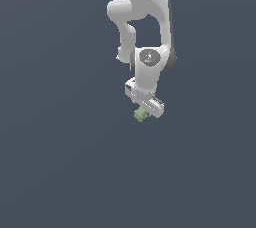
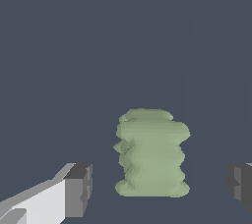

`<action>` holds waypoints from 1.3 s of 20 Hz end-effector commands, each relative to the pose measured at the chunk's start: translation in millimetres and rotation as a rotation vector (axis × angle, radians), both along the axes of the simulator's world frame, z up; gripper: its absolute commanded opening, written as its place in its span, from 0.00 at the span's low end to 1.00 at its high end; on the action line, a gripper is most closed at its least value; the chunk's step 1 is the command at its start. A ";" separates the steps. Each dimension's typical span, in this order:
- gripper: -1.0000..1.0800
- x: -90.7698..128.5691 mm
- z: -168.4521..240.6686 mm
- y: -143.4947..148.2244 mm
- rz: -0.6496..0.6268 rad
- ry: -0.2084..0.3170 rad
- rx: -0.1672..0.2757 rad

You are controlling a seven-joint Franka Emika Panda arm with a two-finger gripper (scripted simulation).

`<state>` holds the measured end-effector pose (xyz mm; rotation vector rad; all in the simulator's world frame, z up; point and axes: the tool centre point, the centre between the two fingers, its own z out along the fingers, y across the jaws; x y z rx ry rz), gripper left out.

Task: Pick up the object and move it to a goal position.

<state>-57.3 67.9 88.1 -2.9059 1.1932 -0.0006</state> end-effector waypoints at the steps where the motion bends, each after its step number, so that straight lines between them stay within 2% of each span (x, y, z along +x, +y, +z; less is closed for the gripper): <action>1: 0.96 -0.8 -10.6 0.0 -0.001 0.001 0.000; 11: 0.96 -0.4 -39.7 0.2 -0.003 0.001 0.000; 12: 0.00 -0.4 -39.7 0.2 -0.003 0.001 0.000; 26: 0.00 0.3 -34.4 -0.2 -0.004 -0.001 0.000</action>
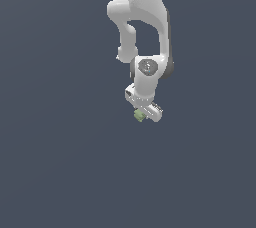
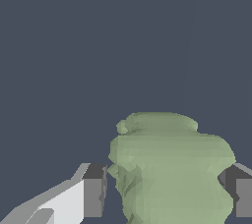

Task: Pick up the object and move it to a goal position.

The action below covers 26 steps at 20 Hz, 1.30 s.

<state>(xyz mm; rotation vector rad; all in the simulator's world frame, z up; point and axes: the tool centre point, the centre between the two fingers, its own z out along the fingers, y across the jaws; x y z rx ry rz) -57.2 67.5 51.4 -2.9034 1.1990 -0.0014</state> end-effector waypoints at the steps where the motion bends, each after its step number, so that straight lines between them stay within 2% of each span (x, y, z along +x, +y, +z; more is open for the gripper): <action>1: 0.00 0.3 4.8 0.1 0.000 -0.001 0.000; 11: 0.00 2.6 61.8 -1.2 0.000 0.000 0.000; 26: 0.00 10.4 218.7 -4.6 -0.001 0.000 -0.001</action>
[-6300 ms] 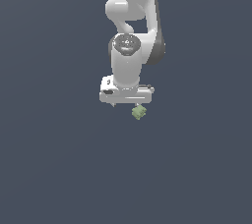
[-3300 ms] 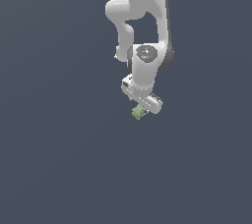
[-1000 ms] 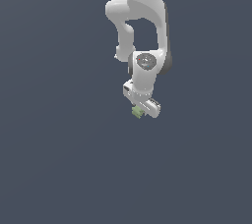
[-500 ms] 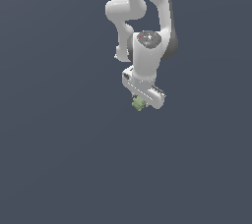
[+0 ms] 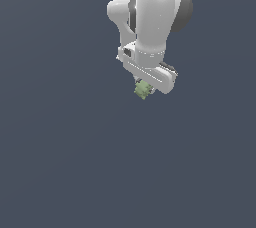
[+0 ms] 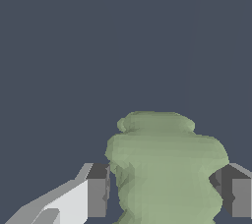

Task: Pick up the object and move it to a goal position.

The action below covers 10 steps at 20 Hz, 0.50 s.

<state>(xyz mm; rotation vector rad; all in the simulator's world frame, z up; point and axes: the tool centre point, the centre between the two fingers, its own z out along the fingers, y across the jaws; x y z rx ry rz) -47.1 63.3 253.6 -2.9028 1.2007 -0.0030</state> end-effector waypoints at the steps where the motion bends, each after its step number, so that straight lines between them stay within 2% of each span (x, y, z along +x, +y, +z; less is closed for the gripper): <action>1: 0.00 1.0 26.8 -0.6 0.000 0.001 -0.001; 10: 0.00 7.4 119.7 -1.7 0.000 0.001 -0.001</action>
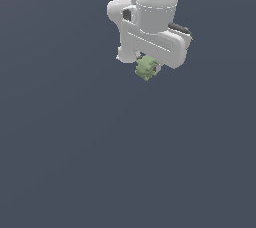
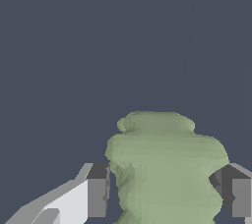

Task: Pick up the object and move it to a goal position.

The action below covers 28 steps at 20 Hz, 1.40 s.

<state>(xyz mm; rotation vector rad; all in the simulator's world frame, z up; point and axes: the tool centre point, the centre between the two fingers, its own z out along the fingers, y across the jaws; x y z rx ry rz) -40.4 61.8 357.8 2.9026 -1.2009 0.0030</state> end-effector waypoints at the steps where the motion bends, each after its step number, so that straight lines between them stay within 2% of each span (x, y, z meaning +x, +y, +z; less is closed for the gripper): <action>1: 0.00 1.5 25.7 -0.2 0.000 0.001 0.000; 8: 0.00 7.6 89.4 -0.6 0.001 0.001 0.000; 14: 0.00 12.1 125.2 -0.6 0.002 0.001 0.001; 28: 0.00 17.1 153.3 -0.4 0.002 0.002 0.001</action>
